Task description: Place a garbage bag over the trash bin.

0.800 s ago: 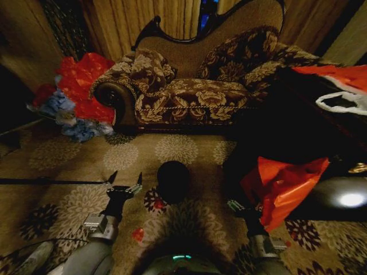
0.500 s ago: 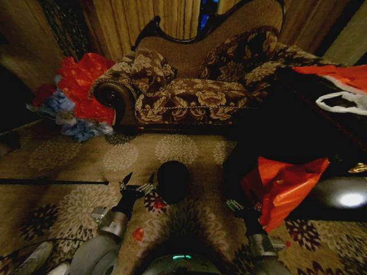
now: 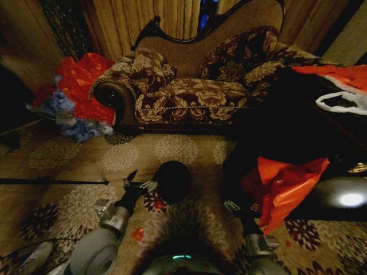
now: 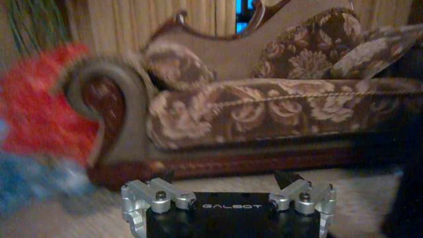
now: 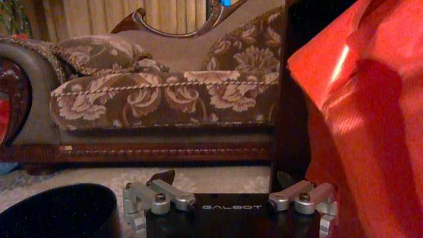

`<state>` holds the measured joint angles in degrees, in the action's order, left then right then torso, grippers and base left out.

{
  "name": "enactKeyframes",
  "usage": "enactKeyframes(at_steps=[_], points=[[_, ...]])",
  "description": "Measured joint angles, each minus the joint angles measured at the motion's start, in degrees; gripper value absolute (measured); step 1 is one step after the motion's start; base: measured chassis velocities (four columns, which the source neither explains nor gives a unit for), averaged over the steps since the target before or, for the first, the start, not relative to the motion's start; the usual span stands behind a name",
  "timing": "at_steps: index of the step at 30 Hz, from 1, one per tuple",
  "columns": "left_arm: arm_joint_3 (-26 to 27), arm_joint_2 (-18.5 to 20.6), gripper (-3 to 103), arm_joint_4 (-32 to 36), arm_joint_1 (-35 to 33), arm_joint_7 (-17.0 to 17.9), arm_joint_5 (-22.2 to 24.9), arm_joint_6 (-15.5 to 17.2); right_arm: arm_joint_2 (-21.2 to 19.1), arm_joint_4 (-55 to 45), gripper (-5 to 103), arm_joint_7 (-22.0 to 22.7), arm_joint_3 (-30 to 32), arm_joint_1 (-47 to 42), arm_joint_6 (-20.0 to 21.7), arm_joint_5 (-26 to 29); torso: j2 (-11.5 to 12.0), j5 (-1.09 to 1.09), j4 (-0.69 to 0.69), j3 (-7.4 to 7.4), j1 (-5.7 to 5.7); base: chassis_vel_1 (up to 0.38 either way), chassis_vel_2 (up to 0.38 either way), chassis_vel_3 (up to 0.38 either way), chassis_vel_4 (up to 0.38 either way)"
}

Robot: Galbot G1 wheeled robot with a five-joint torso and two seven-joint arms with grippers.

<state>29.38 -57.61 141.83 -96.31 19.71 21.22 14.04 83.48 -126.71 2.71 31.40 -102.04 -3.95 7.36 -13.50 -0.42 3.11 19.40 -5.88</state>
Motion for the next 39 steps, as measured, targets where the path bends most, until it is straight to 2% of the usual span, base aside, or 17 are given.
enactKeyframes(at_steps=[2, 6, 8, 9, 11, 12, 15, 17, 21, 22, 24, 25, 27, 30, 31, 33, 39], points=[[0.5, -0.4, 100, 0.0, -0.9, -0.5, -1.8, -0.5, -0.2, -0.1, 100, 0.1, 0.2, 0.0, 0.0, 0.3, 0.0, 0.00, -0.01, 0.00, 0.00, 0.000, 0.000, 0.000, 0.000], [-0.9, -0.8, 100, 0.9, -0.9, -0.5, 3.9, -0.7, -0.6, -0.3, 100, 0.2, 0.5, 0.2, 0.0, 0.9, 0.0, 0.01, -0.01, 0.00, 0.00, 0.000, 0.000, 0.000, 0.000], [-3.6, 1.2, 100, 1.3, 2.4, -0.4, 17.9, -0.8, -0.7, -0.3, 100, 0.2, 0.4, 0.1, 0.1, 1.0, 0.0, 0.00, 0.00, 0.00, 0.00, 0.000, 0.000, 0.000, 0.000], [-3.6, 1.2, 100, 1.3, 2.4, -0.4, 17.9, -0.8, -0.7, -0.3, 100, 0.2, 0.4, 0.1, 0.1, 1.0, 0.0, 0.00, 0.00, 0.00, 0.00, 0.000, 0.000, 0.000, 0.000], [-5.5, 4.7, 100, 1.1, 5.5, -0.4, 28.7, -1.1, -0.8, 0.1, 100, 0.2, 0.5, 0.1, 0.3, 1.3, 0.0, 0.00, 0.00, 0.00, 0.00, 0.000, 0.000, 0.000, 0.000], [-5.5, 4.7, 100, 1.1, 5.5, -0.4, 28.7, -1.1, -0.8, 0.1, 100, 0.2, 0.5, 0.1, 0.3, 1.3, 0.0, 0.00, 0.00, 0.00, 0.00, 0.000, 0.000, 0.000, 0.000], [-9.8, 10.5, 100, -0.6, 14.9, -0.1, 44.9, -0.9, -0.7, 0.8, 100, 0.2, 0.5, 0.4, 0.7, 1.3, 0.0, 0.01, 0.00, 0.00, 0.00, 0.000, 0.000, 0.000, 0.000], [-11.9, 11.4, 100, -1.3, 18.4, 0.2, 48.4, -0.8, -0.7, 1.1, 100, 0.3, 0.3, 0.4, 1.0, 1.3, 0.0, 0.00, 0.01, 0.00, 0.00, 0.000, 0.000, 0.000, 0.000], [-26.5, 11.6, 100, -5.4, 37.1, 2.9, 61.9, -0.5, -1.0, 2.4, 100, 0.8, 0.0, 0.1, 1.7, 1.3, 0.0, 0.00, 0.01, 0.01, 0.00, 0.000, 0.000, 0.000, 0.000], [-26.5, 11.6, 100, -5.4, 37.1, 2.9, 61.9, -0.5, -1.0, 2.4, 100, 0.8, 0.0, 0.1, 1.7, 1.3, 0.0, 0.00, 0.01, 0.01, 0.00, 0.000, 0.000, 0.000, 0.000], [-34.7, 9.2, 100, -8.8, 47.4, 5.0, 69.6, -0.5, -1.3, 3.4, 100, 1.0, 0.3, 0.3, 1.7, 1.3, 0.0, 0.02, 0.02, 0.01, 0.00, 0.000, 0.000, 0.000, 0.000], [-34.7, 9.2, 100, -8.8, 47.4, 5.0, 69.6, -0.5, -1.3, 3.4, 100, 1.0, 0.3, 0.3, 1.7, 1.3, 0.0, 0.02, 0.02, 0.01, 0.00, 0.000, 0.000, 0.000, 0.000], [-42.4, 5.2, 100, -13.2, 56.1, 6.7, 74.9, -0.4, -1.5, 4.2, 100, 1.2, 0.5, 1.0, 1.9, 1.4, 0.0, 0.02, 0.00, 0.01, -0.01, 0.000, 0.000, 0.000, 0.000], [-47.7, 1.7, 100, -16.1, 60.8, 7.6, 77.6, -0.7, -1.4, 4.6, 100, 1.3, 0.5, 1.5, 2.0, 1.4, 0.0, 0.02, 0.00, 0.01, -0.01, 0.000, 0.000, 0.000, 0.000], [-51.7, -2.1, 100, -18.8, 64.7, 8.1, 80.0, -1.0, -1.2, 5.1, 100, 1.4, 0.4, 1.9, 2.0, 1.4, 0.0, 0.02, 0.01, 0.01, -0.01, 0.000, 0.000, 0.000, 0.000], [-55.2, -7.3, 100, -21.9, 68.1, 8.2, 82.3, -0.9, -1.0, 5.8, 100, 1.4, 0.3, 2.3, 2.0, 1.1, 0.0, 0.04, 0.00, 0.00, -0.01, 0.000, 0.000, 0.000, 0.000], [-58.4, -16.6, 100, -28.3, 71.7, 8.7, 84.5, -0.9, -0.6, 6.3, 100, 1.7, 0.4, 2.5, 2.0, 0.8, 0.0, 0.03, 0.01, 0.00, 0.00, 0.000, 0.000, 0.000, 0.000]])
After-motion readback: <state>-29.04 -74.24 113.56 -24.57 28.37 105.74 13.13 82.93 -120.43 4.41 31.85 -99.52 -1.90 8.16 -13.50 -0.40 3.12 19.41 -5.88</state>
